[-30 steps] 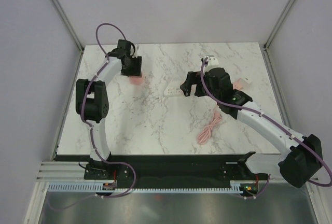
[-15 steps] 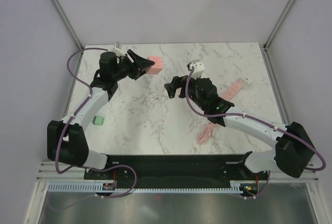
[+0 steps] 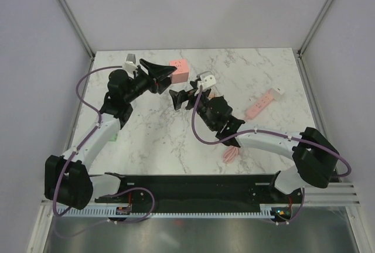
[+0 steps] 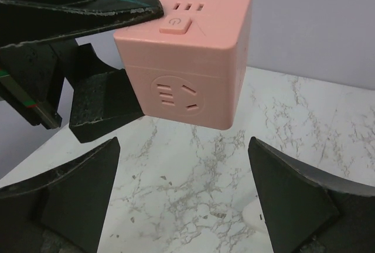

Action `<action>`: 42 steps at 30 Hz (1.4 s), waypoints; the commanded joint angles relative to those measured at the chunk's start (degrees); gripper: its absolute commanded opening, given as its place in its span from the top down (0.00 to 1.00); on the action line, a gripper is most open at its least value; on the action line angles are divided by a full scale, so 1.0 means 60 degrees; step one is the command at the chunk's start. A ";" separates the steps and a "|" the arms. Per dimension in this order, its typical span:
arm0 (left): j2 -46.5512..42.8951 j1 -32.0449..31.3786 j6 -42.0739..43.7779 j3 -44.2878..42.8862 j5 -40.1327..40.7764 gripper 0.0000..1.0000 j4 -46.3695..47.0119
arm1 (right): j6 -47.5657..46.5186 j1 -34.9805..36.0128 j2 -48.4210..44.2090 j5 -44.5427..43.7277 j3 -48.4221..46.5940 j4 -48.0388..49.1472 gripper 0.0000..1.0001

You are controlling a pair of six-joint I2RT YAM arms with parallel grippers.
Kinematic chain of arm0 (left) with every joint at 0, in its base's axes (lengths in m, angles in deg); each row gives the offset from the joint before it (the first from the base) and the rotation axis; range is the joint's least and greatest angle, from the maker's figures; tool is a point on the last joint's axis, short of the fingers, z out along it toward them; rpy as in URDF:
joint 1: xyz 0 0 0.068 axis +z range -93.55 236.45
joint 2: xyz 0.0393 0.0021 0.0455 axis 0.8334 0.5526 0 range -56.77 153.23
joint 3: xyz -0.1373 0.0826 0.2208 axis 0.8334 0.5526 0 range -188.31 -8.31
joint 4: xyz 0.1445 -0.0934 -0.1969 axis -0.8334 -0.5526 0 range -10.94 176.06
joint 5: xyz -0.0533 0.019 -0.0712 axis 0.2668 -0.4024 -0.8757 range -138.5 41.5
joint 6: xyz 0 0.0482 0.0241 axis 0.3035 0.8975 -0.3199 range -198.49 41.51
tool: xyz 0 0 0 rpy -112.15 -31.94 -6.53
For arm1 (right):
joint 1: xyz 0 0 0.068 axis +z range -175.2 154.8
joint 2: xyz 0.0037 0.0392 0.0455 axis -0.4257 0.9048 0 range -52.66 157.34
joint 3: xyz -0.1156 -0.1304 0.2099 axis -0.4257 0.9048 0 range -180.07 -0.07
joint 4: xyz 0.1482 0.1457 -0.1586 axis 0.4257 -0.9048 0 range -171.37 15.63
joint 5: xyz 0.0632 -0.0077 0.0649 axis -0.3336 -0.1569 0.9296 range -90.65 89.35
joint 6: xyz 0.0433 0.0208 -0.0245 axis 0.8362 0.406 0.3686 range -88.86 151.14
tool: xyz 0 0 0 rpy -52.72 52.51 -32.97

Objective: Insert the plug

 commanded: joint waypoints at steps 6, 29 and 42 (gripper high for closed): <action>-0.1289 -0.0228 -0.0978 0.0809 0.0798 0.98 0.0783 | -0.0862 0.0221 0.0015 -0.0665 -0.0762 0.1238 0.02; -0.1933 -0.0931 0.0189 0.0443 0.0666 0.31 0.0100 | -0.2194 0.0251 0.0324 -0.0620 -0.1408 0.1093 0.92; -0.2258 -0.0902 0.7411 -0.1092 -0.1558 0.09 -0.4384 | -0.1477 -0.2956 -0.2913 0.7132 0.0043 -0.3578 1.00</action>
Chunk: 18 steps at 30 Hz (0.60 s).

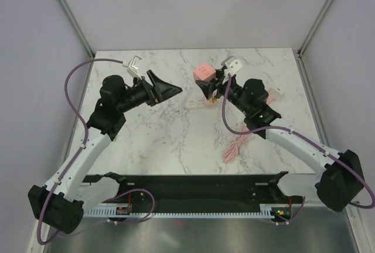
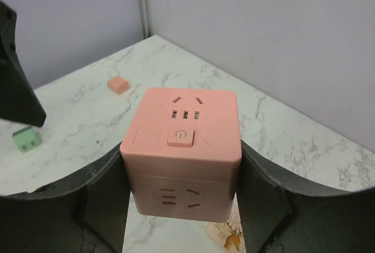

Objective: Insert the plug

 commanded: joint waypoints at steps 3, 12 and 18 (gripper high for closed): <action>0.0789 -0.0009 0.5365 -0.1764 -0.3326 0.09 -0.1714 | -0.0119 -0.0893 -0.1132 0.4846 0.0036 -0.2754 1.00; 0.2447 -0.0899 1.0347 -0.4446 -0.4038 0.05 -0.6004 | -0.0354 -0.0938 -0.1439 0.8414 -0.0155 -0.5291 1.00; 0.2551 -0.1663 1.1098 -0.4302 -0.4271 0.01 -0.6360 | -0.0779 -0.0938 -0.1659 0.8575 -0.0184 -0.5849 1.00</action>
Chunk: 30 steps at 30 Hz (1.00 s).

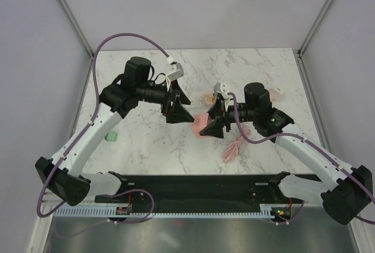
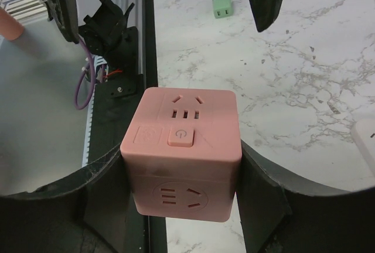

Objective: Insert the plug

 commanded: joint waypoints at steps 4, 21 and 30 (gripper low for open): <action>0.0173 -0.0467 0.1350 -0.0167 -0.0056 0.01 -0.0732 | -0.0524 -0.0005 -0.0385 0.0948 -0.0356 -0.0145 1.00; 0.1022 -0.1288 0.1979 -0.0064 0.0059 0.06 -0.0996 | -0.0422 -0.0034 0.0099 0.1270 -0.1000 -0.0218 1.00; 0.1242 -0.1390 0.2156 -0.0079 -0.0906 0.86 -0.1069 | -0.0100 -0.0035 0.0465 0.1797 -0.1278 -0.0233 0.98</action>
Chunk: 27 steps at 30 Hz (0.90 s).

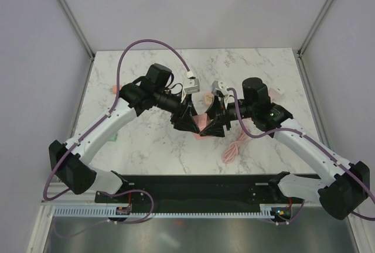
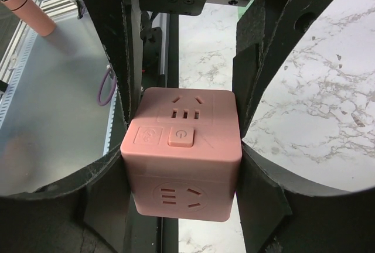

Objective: Insert the plug

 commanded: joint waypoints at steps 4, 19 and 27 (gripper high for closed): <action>0.0080 -0.0195 0.0163 0.0038 -0.0466 0.98 0.0151 | 0.0338 -0.0115 0.0210 0.1055 -0.0828 0.0405 0.72; -0.0785 -0.0152 -0.4068 0.0904 0.5478 0.98 0.3037 | 0.4395 -0.2298 -0.0888 -0.4052 -0.0990 0.0346 0.02; 0.0312 0.0009 -0.8123 0.0317 1.0528 0.98 0.2774 | 0.5875 -0.2547 -0.0771 -0.6207 -0.0668 -0.0021 0.02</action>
